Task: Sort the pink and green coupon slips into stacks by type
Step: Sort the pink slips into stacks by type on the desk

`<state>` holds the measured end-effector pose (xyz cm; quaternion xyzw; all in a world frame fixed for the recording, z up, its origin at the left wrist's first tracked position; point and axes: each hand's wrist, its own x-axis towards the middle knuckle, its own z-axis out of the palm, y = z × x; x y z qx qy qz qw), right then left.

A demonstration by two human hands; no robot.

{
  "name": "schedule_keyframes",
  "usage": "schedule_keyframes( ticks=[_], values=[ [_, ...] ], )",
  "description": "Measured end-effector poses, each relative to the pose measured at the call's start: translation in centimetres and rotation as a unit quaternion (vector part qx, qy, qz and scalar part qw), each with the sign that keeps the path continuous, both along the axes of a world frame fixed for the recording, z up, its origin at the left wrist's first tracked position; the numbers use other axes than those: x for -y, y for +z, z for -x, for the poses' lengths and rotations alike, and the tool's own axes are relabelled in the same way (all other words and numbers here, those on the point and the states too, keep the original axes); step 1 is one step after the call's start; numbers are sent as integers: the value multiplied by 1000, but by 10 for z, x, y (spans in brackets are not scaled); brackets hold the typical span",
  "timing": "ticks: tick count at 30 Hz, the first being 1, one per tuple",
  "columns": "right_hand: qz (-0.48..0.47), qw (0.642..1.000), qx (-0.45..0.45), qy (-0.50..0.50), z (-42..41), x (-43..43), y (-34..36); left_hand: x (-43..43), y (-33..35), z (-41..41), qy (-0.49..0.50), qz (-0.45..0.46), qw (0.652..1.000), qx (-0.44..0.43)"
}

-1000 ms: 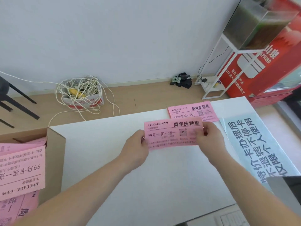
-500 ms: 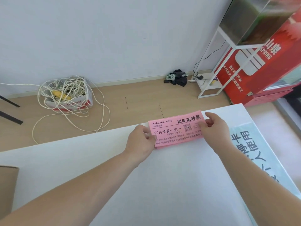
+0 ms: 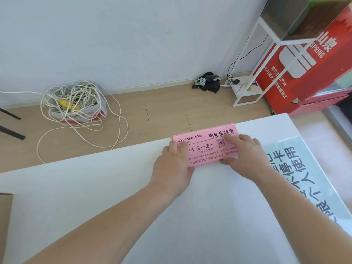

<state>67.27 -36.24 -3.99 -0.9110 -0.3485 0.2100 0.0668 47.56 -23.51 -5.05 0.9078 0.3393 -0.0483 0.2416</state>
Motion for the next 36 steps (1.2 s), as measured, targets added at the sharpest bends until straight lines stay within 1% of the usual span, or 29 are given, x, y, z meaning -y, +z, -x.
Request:
schedule_keyframes(
  ticks=[6,8,11,12,14,16,18,20,22,25,28,30,32,33,35,36],
  values=[
    [-31,999,-25,-35,4,2,1,-3,6,-3,-4,-7,1000,-22],
    [-10,999,-34,-36,7,0,6,-1,8,-1,0,5,1000,-29],
    [55,998,-14,-19,17,-5,22,-1,19,13,18,50,998,-16],
    [51,999,-3,-7,25,-8,31,0,28,23,25,74,997,0],
    [14,1000,1,25,52,-18,51,5,50,52,30,130,990,46],
    [-47,997,-46,47,96,-31,69,11,73,94,53,186,977,92],
    [-105,982,-140,73,153,-48,84,16,93,146,101,228,961,122],
    [-130,962,-211,116,211,-66,93,17,111,200,160,248,943,155],
    [-139,948,-242,153,263,-83,99,16,126,252,215,252,925,186],
    [-178,929,-266,184,336,-108,108,14,140,326,263,234,914,202],
    [-214,902,-315,203,408,-125,115,11,141,391,303,201,903,228],
    [-239,886,-321,233,452,-131,114,3,141,427,349,185,884,249],
    [-269,879,-273,283,484,-137,103,-10,135,460,384,152,872,263],
    [-272,879,-237,311,496,-139,96,-17,131,477,388,118,878,252],
    [-261,884,-155,354,509,-142,81,-34,118,509,363,-21,910,201],
    [-259,885,-114,369,513,-144,78,-43,113,523,345,-90,919,169]
  ],
)
